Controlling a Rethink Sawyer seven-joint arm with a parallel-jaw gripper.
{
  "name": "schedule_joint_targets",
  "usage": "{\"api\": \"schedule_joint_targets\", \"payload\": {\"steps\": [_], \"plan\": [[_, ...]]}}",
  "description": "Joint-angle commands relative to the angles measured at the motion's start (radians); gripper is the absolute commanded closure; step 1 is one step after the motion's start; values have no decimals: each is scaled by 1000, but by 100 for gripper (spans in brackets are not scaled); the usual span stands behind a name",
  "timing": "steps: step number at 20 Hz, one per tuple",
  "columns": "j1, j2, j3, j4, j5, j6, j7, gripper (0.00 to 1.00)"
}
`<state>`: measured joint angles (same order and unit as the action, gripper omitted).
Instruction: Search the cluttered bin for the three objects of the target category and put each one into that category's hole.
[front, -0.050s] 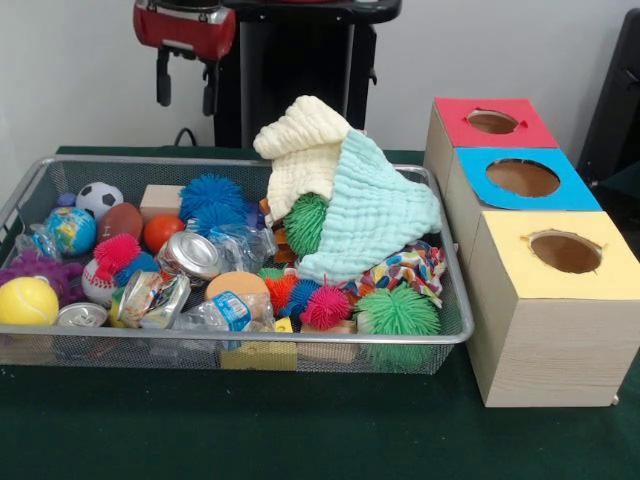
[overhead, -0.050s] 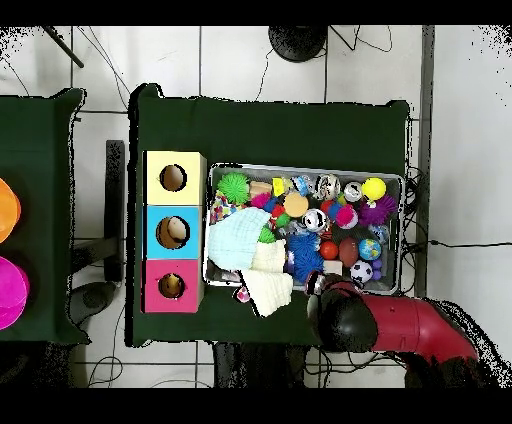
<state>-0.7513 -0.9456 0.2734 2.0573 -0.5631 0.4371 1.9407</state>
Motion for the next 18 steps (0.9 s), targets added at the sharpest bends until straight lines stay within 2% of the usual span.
{"api": "schedule_joint_targets", "payload": {"steps": [1, 9, 13, 18], "plan": [[31, 33, 105, -35, -22, -55, -37, 0], [154, 49, 80, -51, 57, -40, 89, 0], [218, 102, 44, -40, 89, -134, 168, 0], [243, 114, 64, -36, 164, -179, 172, 0]]}}
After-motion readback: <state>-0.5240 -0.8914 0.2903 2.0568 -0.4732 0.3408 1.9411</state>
